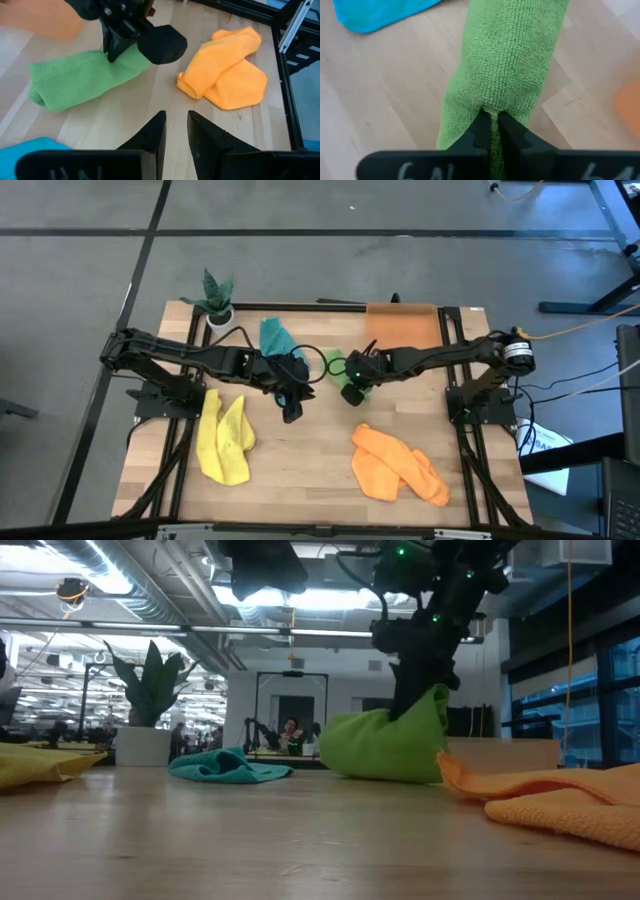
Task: Roll microfiber towels into tight, uniform cylinder then place into a basket
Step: Put the green towel into the bin
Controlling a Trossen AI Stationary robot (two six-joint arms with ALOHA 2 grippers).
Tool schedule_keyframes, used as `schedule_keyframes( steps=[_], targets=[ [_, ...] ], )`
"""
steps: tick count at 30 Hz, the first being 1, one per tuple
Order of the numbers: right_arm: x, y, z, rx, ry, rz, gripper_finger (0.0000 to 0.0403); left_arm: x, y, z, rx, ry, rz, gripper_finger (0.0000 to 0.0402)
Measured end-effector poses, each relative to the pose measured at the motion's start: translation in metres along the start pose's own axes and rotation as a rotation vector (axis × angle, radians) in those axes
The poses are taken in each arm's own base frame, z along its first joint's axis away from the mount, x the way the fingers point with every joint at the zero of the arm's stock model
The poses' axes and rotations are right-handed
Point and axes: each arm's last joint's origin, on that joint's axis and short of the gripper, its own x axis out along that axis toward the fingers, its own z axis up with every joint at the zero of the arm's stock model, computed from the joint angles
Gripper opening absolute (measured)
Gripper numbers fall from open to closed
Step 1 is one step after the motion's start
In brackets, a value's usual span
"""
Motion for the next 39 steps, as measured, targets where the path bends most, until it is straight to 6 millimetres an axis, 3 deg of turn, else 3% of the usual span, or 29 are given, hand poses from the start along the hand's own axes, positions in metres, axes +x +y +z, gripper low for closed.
schedule_keyframes(
  steps=[4,12,20,33,39],
  targets=[
    [0.007,0.003,0.001,0.003,0.011,0.039,0.0014,0.0,0.0,0.0,0.0,0.0,0.0,0.0069],
    [0.049,0.019,-0.015,-0.036,0.123,0.071,0.0014,0.0,0.0,0.0,0.0,-0.001,0.0,0.0069],
    [0.056,0.019,-0.017,-0.038,0.147,0.078,0.0014,0.0,0.0,0.0,-0.001,-0.001,0.0,0.0069],
    [0.057,0.013,-0.012,0.043,0.172,0.11,0.0163,0.0,0.0,0.0,-0.002,-0.001,0.0,0.0069],
    [0.053,0.013,-0.002,0.082,0.143,0.07,0.0188,0.0,0.0,0.0,-0.002,-0.001,0.0,0.0069]
  ],
)
